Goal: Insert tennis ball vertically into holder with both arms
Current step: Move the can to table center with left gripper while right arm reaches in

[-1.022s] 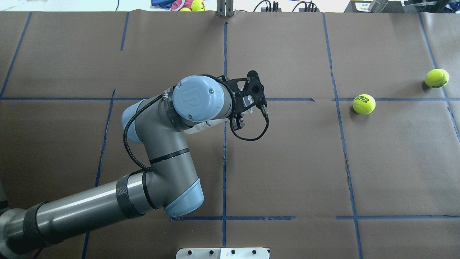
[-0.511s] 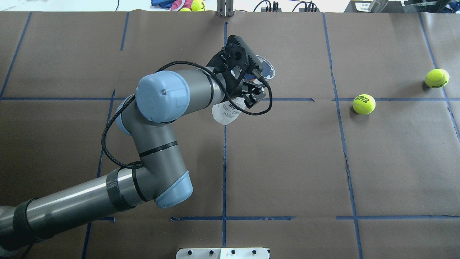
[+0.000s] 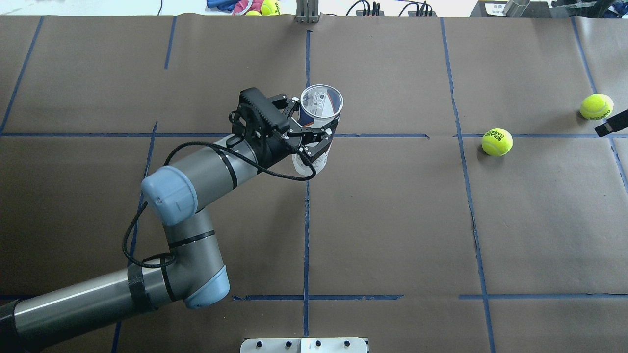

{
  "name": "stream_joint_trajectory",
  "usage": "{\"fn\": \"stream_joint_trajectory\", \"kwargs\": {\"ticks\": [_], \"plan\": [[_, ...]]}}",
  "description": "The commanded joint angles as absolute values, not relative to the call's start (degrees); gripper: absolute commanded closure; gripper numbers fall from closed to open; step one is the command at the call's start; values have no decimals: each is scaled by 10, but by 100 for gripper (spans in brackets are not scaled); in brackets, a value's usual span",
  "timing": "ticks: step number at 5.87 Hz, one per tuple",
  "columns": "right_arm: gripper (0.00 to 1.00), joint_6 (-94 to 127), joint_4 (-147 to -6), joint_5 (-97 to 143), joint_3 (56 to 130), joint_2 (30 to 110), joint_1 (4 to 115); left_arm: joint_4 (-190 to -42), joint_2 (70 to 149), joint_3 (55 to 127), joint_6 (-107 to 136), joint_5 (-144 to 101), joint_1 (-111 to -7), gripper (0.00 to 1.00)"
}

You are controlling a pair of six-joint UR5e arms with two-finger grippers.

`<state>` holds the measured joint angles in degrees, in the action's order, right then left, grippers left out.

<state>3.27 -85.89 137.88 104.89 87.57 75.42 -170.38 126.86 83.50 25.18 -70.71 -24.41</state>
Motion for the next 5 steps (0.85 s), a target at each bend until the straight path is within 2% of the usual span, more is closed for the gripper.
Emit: {"fn": "stream_joint_trajectory", "kwargs": {"ticks": [1, 3, 4, 5], "plan": [[1, 36, -854, 1379, 1020, 849, 746, -1807, 1260, 784, 252, -632, -214, 26], [1, 74, -853, 1378, 1000, 818, 730, -1809, 1253, 781, 250, -631, -195, 21], [1, 79, -852, 1376, 980, 793, 726, -1809, 1252, 781, 249, -630, -188, 16], [1, 97, -851, 1376, 954, 768, 710, -1810, 1252, 781, 249, -630, -184, 16]]}}
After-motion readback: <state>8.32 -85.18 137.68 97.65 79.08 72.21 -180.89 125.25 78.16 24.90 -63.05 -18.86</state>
